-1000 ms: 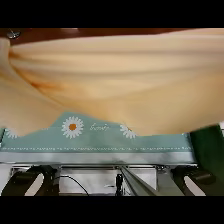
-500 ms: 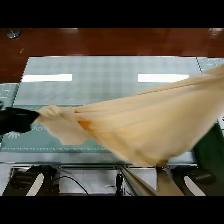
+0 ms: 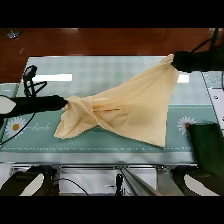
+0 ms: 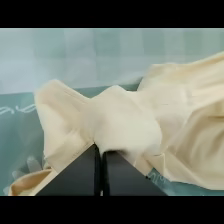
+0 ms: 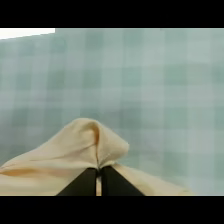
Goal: Fold the shirts.
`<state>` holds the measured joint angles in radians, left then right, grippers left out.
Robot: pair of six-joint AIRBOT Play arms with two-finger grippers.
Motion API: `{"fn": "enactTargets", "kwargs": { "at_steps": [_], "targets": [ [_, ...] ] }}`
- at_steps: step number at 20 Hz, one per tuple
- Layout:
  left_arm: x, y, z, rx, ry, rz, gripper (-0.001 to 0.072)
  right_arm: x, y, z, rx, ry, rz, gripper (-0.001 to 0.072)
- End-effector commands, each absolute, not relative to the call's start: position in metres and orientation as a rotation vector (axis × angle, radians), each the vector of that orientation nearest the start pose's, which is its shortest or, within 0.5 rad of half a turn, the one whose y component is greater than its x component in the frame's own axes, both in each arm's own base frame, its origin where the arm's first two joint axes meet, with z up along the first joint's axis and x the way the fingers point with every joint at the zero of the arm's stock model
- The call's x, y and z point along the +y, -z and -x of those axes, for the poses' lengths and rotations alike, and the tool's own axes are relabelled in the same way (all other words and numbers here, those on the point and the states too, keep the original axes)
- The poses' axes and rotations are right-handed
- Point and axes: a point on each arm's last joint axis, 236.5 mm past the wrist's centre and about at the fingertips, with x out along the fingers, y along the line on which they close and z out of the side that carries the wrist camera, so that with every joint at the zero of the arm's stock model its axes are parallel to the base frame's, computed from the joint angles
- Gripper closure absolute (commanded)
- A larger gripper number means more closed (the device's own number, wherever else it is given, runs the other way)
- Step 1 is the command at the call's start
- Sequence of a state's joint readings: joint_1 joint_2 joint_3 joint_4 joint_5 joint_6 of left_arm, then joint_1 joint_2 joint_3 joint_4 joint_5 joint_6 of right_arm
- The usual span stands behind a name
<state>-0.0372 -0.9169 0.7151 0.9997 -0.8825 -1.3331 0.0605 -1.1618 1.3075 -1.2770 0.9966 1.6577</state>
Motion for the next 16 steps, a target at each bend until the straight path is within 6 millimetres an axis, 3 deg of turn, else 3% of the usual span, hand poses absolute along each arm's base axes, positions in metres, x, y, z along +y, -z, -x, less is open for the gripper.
{"fn": "enactTargets", "kwargs": {
  "at_steps": [1, 2, 3, 4, 5, 7, 9, 10, 13, 14, 16],
  "targets": [
    [-0.122, 0.001, -0.338, 1.14, 0.4, 0.347, 0.0666, 0.097, -0.085, -0.461, 0.968, -0.221, -0.493, 0.0685],
    [-0.124, 0.001, -0.338, 1.161, 0.413, 0.346, 0.0514, 0.099, -0.075, -0.461, 0.999, -0.222, -0.519, 0.067],
    [-0.125, -0.003, -0.338, 1.172, 0.426, 0.338, 0.0106, 0.098, -0.071, -0.461, 1.015, -0.219, -0.549, 0.0446],
    [-0.122, -0.009, -0.341, 1.165, 0.424, 0.323, 0.0006, 0.095, -0.071, -0.461, 1.019, -0.217, -0.574, 0.0146],
    [-0.114, -0.017, -0.344, 1.165, 0.415, 0.295, 0.0006, 0.088, -0.073, -0.459, 1.027, -0.218, -0.59, 0.0081],
    [-0.09, -0.039, -0.35, 1.169, 0.367, 0.289, 0.0005, 0.064, -0.083, -0.445, 1.069, -0.236, -0.556, 0.0081],
    [-0.054, -0.059, -0.36, 1.13, 0.294, 0.324, 0.0006, 0.025, -0.097, -0.425, 1.068, -0.239, -0.472, 0.0082],
    [-0.034, -0.059, -0.361, 1.121, 0.234, 0.38, 0.0006, -0.003, -0.102, -0.414, 1.061, -0.188, -0.427, 0.0082],
    [-0.008, -0.027, -0.342, 1.17, 0.181, 0.532, 0.0007, -0.088, -0.095, -0.374, 1.024, 0.067, -0.457, 0.009],
    [-0.009, -0.009, -0.329, 1.196, 0.204, 0.566, 0.0007, -0.104, -0.083, -0.358, 1.02, 0.124, -0.51, 0.009],
    [-0.021, 0.023, -0.301, 1.275, 0.251, 0.668, 0.0007, -0.109, -0.048, -0.327, 1.057, 0.167, -0.618, 0.009]
  ]
}}
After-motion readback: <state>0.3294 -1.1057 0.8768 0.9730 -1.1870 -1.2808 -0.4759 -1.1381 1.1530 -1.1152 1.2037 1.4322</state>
